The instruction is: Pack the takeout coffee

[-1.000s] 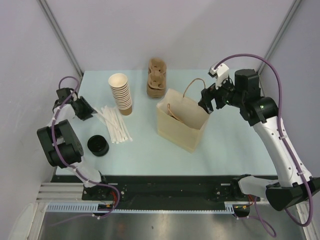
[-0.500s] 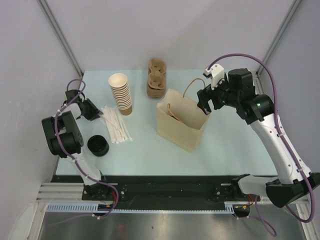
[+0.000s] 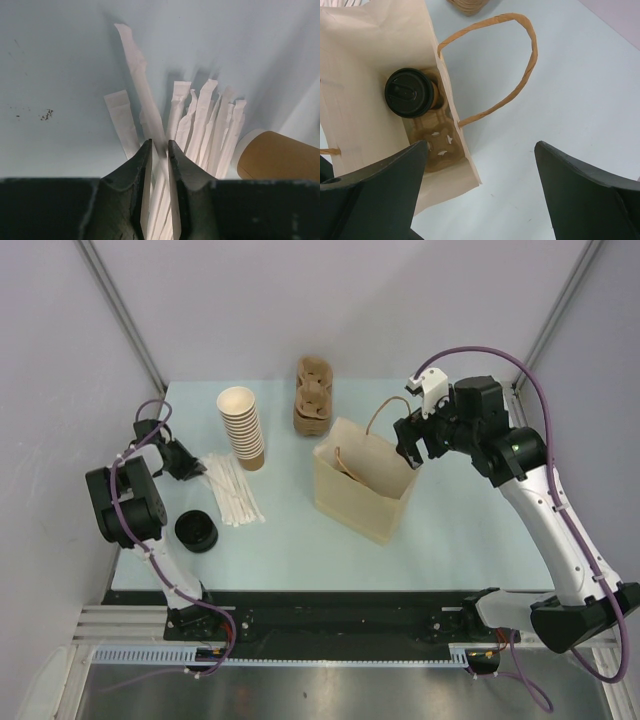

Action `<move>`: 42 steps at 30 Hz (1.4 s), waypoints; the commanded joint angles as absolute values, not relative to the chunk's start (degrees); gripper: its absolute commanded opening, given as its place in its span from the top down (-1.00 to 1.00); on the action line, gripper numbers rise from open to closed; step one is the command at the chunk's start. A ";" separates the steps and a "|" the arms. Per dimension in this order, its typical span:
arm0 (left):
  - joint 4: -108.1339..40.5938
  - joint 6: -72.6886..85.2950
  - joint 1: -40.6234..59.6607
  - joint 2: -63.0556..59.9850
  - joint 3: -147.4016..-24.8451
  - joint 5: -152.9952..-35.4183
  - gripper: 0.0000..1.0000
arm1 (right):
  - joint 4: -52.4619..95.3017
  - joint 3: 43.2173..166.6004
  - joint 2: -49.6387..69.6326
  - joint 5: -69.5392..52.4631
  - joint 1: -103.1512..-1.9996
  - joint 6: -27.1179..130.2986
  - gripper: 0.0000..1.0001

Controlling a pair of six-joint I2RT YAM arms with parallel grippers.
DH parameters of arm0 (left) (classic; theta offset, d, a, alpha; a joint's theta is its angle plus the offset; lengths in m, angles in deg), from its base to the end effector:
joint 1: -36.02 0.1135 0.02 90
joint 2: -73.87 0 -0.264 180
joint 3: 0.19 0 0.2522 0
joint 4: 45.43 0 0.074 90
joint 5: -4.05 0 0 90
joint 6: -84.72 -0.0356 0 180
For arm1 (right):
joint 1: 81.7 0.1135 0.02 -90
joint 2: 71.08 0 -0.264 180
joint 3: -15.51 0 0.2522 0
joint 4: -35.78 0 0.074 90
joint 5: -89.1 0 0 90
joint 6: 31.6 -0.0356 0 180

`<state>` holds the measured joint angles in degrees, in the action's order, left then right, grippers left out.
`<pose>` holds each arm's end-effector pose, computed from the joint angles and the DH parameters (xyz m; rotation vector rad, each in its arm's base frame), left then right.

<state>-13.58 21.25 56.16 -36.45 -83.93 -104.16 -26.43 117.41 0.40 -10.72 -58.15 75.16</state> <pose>0.3734 0.1251 0.1564 -0.9125 2.4098 -0.4525 0.2234 0.1040 0.4341 -0.8274 1.9593 0.2522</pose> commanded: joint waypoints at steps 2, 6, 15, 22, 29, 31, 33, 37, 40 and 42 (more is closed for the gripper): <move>-13.12 21.53 55.79 -36.17 -86.20 -103.96 0.59 | -26.06 120.33 0.63 -9.95 -57.88 75.63 -0.89; -12.68 21.44 55.79 -32.75 -85.33 -103.61 0.86 | -25.62 120.15 0.72 -10.04 -57.88 75.81 -0.89; -7.41 20.12 55.79 -21.76 -85.41 -101.50 1.00 | -24.22 119.10 0.20 -10.39 -58.06 76.25 -0.91; -3.11 18.02 55.53 -9.38 -85.23 -101.33 1.00 | -22.99 119.36 -1.38 -11.09 -58.85 76.86 -0.92; -0.90 11.17 47.65 4.95 -92.69 -98.43 1.00 | -21.50 121.91 -4.19 -11.27 -59.82 76.78 -0.92; -1.69 8.36 44.12 7.94 -95.42 -97.55 1.00 | -19.92 122.26 -4.90 -11.70 -59.91 76.25 -0.90; -3.44 5.20 37.30 11.63 -97.70 -95.88 1.00 | -19.12 123.49 -5.16 -12.49 -59.90 75.37 -0.89; -7.84 1.49 28.38 11.56 -104.03 -100.17 1.00 | -15.97 126.12 -4.20 -16.61 -59.82 72.30 -0.83; -9.25 -1.05 24.17 7.87 -109.13 -104.83 1.00 | -13.07 128.76 -2.36 -21.27 -58.94 69.84 -0.76; -12.22 -3.42 19.77 6.20 -110.89 -108.24 1.00 | -10.00 130.60 -1.04 -23.12 -58.33 66.69 -0.66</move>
<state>-7.59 3.00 25.10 10.69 -107.58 -101.65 -17.91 126.16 -3.08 -16.89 -59.51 72.60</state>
